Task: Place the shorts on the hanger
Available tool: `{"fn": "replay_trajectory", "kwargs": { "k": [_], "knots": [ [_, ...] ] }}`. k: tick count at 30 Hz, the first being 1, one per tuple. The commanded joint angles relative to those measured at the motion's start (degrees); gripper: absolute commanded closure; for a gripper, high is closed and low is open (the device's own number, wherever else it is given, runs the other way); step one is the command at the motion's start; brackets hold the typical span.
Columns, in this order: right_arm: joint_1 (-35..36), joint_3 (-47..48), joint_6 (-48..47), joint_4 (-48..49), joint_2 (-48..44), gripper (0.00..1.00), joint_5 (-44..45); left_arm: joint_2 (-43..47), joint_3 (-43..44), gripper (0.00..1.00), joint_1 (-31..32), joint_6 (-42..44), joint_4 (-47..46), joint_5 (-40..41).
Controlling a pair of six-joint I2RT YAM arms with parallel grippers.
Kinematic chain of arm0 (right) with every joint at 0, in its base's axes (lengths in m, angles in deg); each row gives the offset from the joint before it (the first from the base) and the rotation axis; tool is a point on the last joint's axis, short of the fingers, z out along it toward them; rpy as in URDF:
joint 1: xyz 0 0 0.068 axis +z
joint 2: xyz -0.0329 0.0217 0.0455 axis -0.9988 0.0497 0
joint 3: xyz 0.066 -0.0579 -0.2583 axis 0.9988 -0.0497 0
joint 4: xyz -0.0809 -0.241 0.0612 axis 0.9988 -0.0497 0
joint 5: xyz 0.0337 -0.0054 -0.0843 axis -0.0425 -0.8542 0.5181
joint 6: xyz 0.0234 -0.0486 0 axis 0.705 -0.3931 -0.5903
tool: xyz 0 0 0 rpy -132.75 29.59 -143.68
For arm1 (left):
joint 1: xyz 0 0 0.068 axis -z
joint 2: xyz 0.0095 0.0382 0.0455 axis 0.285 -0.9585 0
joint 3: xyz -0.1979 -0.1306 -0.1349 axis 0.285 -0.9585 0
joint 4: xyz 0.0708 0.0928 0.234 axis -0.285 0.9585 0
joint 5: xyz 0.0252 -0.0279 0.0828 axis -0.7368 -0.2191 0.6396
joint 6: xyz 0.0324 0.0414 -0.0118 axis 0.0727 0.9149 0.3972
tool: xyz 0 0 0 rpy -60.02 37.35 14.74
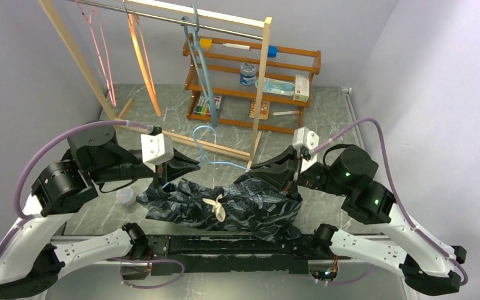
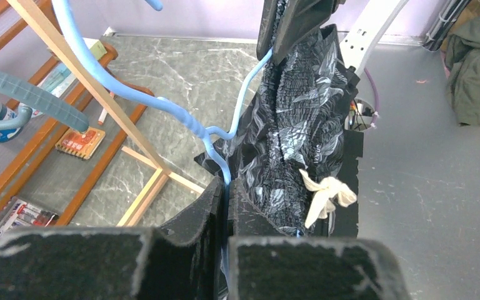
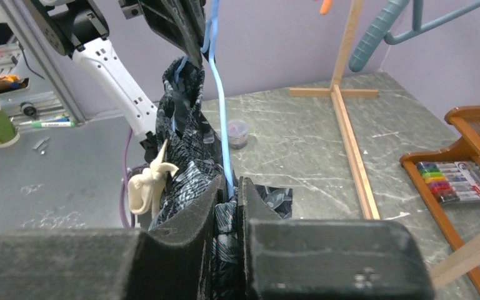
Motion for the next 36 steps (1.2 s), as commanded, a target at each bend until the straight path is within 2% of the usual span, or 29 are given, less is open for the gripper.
{"fn": "replay_trajectory", "kwargs": {
  "k": [1,2,4,7,8,11,16,19,22,26,29,32,36],
  "knots": [
    [0.06,1.63,1.29,-1.14,-1.98,0.91,5.20,0.05,-0.10,0.93,-0.32,1.28,-1.07,3.09],
    [0.04,1.10,1.23,-1.11,-2.15,0.89,5.89,0.24,-0.36,0.93,-0.32,1.03,-2.11,3.37],
    [0.04,1.07,1.35,-1.31,-1.89,0.75,6.66,0.27,-0.78,0.93,-0.29,-0.15,-3.95,3.57],
    [0.11,3.02,2.53,-1.76,-1.45,0.70,8.50,-0.47,-0.42,0.93,-0.31,-2.98,-6.48,4.95],
    [0.11,3.64,3.25,-1.67,-1.65,0.63,9.88,-0.92,0.05,0.93,-0.32,-3.56,-6.55,5.22],
    [0.06,4.95,5.76,-1.97,-2.91,0.54,14.81,-1.70,1.27,0.93,-0.27,-4.74,-6.07,6.71],
    [0.05,4.89,7.03,-5.44,-3.23,0.47,16.65,-0.54,1.16,0.93,-0.27,-5.28,-6.11,10.55],
    [0.08,3.92,7.44,-6.15,-3.72,0.43,18.27,-0.87,4.84,0.93,-0.29,-4.44,-3.05,13.15],
    [0.06,3.56,7.21,-5.75,-3.81,0.41,19.82,-3.04,11.80,0.93,-0.27,-3.19,1.47,16.39],
    [0.04,4.42,8.15,-4.60,-2.08,0.41,20.39,-7.88,26.33,0.93,-0.09,-3.13,9.41,22.35],
    [0.03,4.12,10.64,-2.57,0.04,0.45,22.14,-6.61,27.75,0.93,0.21,-5.36,6.91,24.51],
    [0.08,4.20,15.70,-0.65,3.17,0.51,27.36,-7.05,29.53,0.93,0.21,-8.97,8.66,25.21],
    [0.00,5.05,20.11,1.58,6.17,0.55,31.36,-1.52,17.91,0.93,0.21,-12.72,2.59,21.81]
  ]
}}
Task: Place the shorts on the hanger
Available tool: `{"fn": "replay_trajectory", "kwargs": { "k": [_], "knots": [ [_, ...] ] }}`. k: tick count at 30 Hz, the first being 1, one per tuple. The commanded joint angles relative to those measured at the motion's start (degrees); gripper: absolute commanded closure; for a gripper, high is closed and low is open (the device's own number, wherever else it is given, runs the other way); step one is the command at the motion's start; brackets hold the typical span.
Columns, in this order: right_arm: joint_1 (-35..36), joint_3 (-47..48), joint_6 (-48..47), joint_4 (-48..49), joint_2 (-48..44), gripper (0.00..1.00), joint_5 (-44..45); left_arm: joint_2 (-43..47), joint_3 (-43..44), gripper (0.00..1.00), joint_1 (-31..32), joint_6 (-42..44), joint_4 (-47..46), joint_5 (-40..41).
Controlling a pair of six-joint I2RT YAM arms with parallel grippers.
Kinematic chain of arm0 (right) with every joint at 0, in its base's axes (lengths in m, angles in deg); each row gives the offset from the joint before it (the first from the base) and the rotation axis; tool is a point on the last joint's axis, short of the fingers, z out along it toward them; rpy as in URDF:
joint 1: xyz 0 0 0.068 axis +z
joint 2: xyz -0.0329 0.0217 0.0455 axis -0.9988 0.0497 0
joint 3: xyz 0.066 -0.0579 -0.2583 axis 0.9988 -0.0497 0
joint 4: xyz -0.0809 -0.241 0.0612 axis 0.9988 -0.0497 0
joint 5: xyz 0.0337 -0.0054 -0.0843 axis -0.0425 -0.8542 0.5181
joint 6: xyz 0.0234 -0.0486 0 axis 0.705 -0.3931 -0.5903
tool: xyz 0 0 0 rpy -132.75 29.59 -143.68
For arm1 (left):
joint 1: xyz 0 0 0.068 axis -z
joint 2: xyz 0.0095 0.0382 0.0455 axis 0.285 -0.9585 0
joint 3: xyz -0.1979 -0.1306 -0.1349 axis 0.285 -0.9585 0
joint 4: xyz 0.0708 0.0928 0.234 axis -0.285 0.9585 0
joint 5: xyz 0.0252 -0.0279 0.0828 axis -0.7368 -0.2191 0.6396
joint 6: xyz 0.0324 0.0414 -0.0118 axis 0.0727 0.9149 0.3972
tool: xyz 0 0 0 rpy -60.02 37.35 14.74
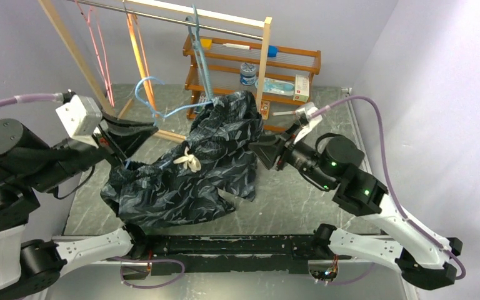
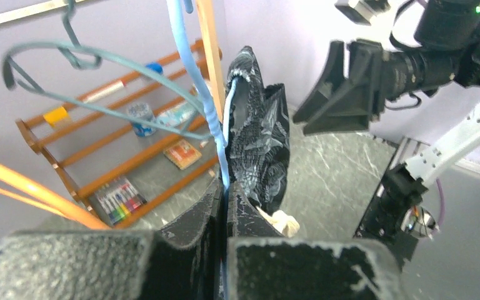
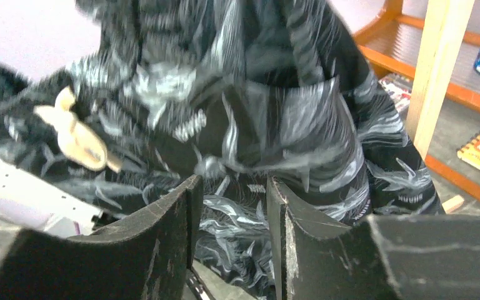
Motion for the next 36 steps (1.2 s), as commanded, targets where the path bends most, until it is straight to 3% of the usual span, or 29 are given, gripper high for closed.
{"fn": "replay_trajectory", "kwargs": {
  "k": [1,9,18,36],
  "knots": [
    [0.05,1.45,5.71,3.58,2.90,0.55,6.10,3.91,-9.65,0.93,0.30,-6.22,-5.43,-0.31],
    [0.02,2.34,6.22,1.16,3.92,0.55,7.97,6.80,-13.31,0.93,0.28,-12.02,-6.85,11.82],
    [0.07,0.96,6.96,-1.65,2.04,0.53,11.15,4.19,-11.58,0.93,0.33,-10.05,-8.71,20.65],
    [0.01,0.37,7.39,-3.87,0.34,0.52,12.30,-5.87,-10.01,0.93,0.29,-2.97,-24.59,21.91]
  ]
}}
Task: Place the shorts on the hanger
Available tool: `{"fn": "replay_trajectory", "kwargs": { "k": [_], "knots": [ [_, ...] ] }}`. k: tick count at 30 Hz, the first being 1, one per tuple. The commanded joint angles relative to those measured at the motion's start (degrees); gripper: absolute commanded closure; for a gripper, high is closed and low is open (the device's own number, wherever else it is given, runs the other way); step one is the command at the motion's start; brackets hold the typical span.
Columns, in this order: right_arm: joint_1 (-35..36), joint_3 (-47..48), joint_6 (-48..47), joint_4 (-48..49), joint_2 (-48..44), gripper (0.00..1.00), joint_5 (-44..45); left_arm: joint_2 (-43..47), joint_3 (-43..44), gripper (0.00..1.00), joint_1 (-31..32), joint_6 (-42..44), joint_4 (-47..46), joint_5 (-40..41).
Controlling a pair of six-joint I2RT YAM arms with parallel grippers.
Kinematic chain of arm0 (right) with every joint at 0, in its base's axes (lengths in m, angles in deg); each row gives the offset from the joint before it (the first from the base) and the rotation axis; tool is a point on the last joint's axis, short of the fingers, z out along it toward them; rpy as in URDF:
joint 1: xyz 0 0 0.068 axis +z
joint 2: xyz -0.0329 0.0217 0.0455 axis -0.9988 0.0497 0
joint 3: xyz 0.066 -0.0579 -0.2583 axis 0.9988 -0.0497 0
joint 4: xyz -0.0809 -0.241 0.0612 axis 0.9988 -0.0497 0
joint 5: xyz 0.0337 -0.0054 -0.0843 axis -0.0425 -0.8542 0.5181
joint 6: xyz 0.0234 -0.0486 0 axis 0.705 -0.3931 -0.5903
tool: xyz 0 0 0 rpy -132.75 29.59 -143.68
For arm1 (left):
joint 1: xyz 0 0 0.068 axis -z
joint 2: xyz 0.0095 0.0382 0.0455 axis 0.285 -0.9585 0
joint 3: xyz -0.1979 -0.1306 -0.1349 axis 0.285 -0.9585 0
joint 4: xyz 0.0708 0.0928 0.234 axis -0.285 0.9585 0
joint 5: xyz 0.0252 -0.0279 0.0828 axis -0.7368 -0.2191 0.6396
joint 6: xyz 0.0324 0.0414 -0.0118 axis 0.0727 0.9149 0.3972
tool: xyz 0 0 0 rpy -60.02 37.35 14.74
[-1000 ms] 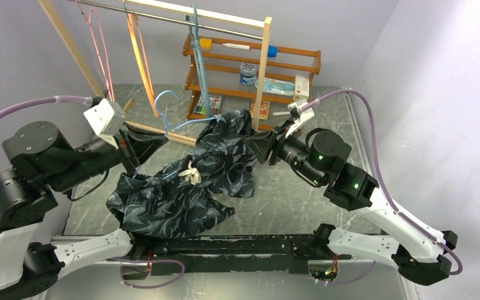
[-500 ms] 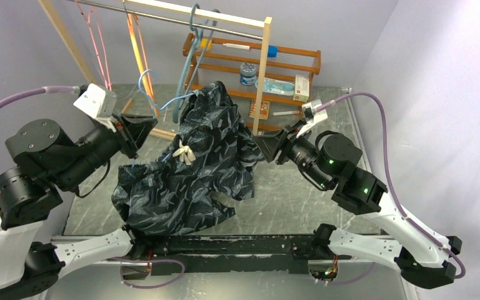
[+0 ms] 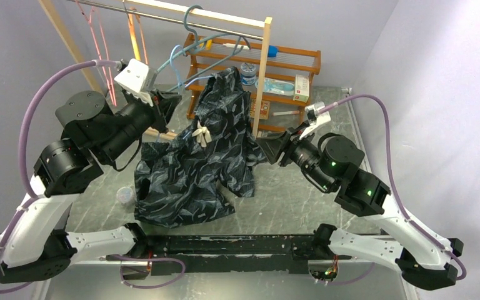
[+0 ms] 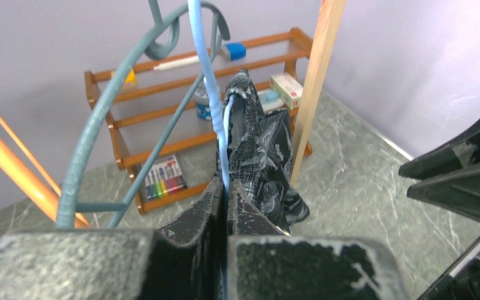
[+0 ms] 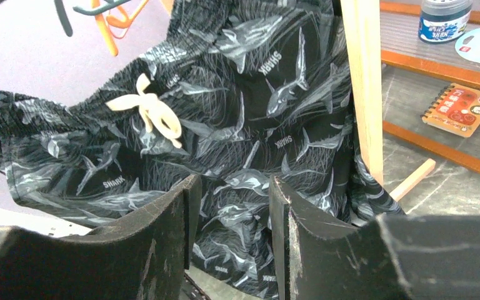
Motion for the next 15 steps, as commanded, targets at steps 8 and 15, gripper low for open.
{"fn": "replay_trajectory", "kwargs": {
  "k": [8,15],
  "knots": [
    [0.03,-0.67,0.74,-0.23,-1.28,0.52,0.41,-3.82,0.85,0.93,0.18,7.74,-21.33,0.01],
    [-0.02,-0.12,0.89,-0.98,-2.70,0.52,0.46,-8.27,2.37,0.93,0.17,10.58,-24.46,2.99]
  ]
}}
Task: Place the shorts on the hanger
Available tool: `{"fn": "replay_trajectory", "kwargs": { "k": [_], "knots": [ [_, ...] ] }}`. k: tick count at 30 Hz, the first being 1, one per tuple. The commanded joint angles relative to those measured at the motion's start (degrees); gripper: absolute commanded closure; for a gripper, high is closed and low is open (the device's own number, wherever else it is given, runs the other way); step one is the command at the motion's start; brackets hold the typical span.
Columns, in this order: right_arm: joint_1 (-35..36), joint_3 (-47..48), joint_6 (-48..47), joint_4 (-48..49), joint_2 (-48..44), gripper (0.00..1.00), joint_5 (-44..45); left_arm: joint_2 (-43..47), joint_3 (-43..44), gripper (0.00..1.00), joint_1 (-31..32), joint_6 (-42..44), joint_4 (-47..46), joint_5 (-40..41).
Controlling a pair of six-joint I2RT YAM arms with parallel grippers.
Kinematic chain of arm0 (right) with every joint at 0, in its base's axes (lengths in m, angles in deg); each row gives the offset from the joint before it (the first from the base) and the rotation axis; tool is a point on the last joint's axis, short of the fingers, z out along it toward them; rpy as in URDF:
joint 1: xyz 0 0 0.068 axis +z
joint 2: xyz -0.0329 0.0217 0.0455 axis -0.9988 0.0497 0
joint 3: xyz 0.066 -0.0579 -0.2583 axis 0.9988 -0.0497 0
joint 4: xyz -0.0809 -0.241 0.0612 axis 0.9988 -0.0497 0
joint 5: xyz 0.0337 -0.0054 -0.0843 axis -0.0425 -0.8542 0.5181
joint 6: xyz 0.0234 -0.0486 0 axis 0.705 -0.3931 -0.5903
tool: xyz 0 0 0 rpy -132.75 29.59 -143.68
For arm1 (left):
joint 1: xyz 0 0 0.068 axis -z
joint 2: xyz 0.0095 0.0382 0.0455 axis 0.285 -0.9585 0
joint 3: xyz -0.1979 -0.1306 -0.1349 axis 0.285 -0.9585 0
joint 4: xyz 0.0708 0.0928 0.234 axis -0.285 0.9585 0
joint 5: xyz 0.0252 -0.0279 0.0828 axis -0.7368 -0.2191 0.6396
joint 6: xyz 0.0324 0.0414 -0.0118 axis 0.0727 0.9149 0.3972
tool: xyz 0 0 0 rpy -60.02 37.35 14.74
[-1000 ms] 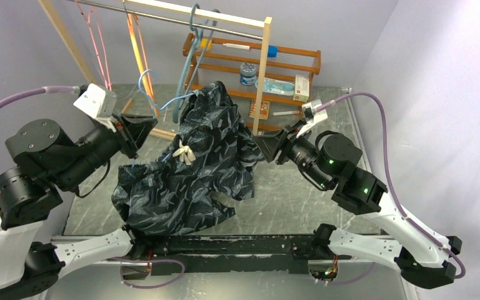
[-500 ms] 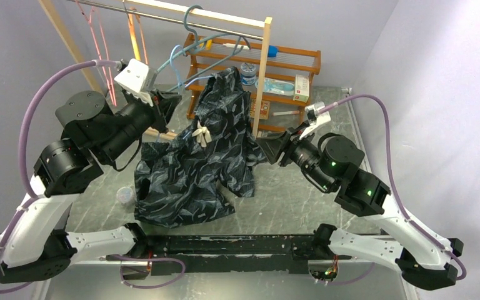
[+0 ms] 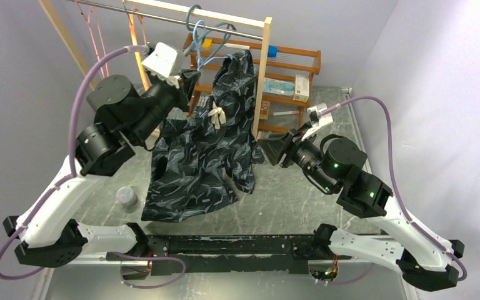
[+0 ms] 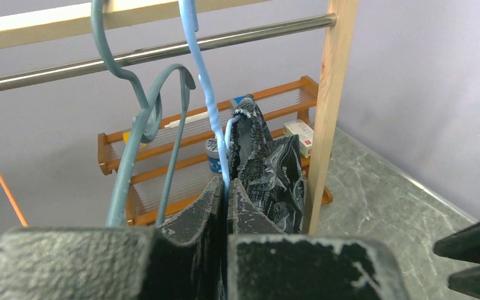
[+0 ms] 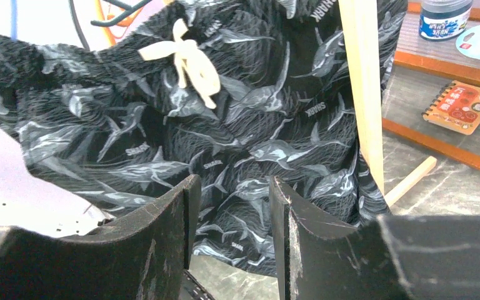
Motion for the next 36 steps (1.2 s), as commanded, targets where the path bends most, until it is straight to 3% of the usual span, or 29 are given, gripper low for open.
{"fn": "replay_trajectory", "kwargs": {
  "k": [1,8,14,26,36],
  "knots": [
    [-0.01,0.29,0.48,-0.52,-1.85,0.52,0.51,-1.90,2.36,0.93,0.17,3.44,-8.99,2.95],
    [0.01,0.64,0.47,-1.09,-1.68,0.52,0.11,-3.79,1.09,0.93,0.18,5.25,-17.09,1.53],
    [0.02,0.54,0.47,-0.85,-1.49,0.52,-0.16,-7.53,4.47,0.93,0.22,7.29,-17.95,1.74],
    [0.00,-0.97,0.91,0.08,-1.75,0.52,-0.56,-11.47,2.61,0.93,0.17,10.88,-23.83,2.19],
    [-0.03,-1.30,1.04,-0.08,-1.44,0.52,-0.83,-14.62,2.45,0.93,-0.22,10.85,-22.89,3.51]
  ]
}}
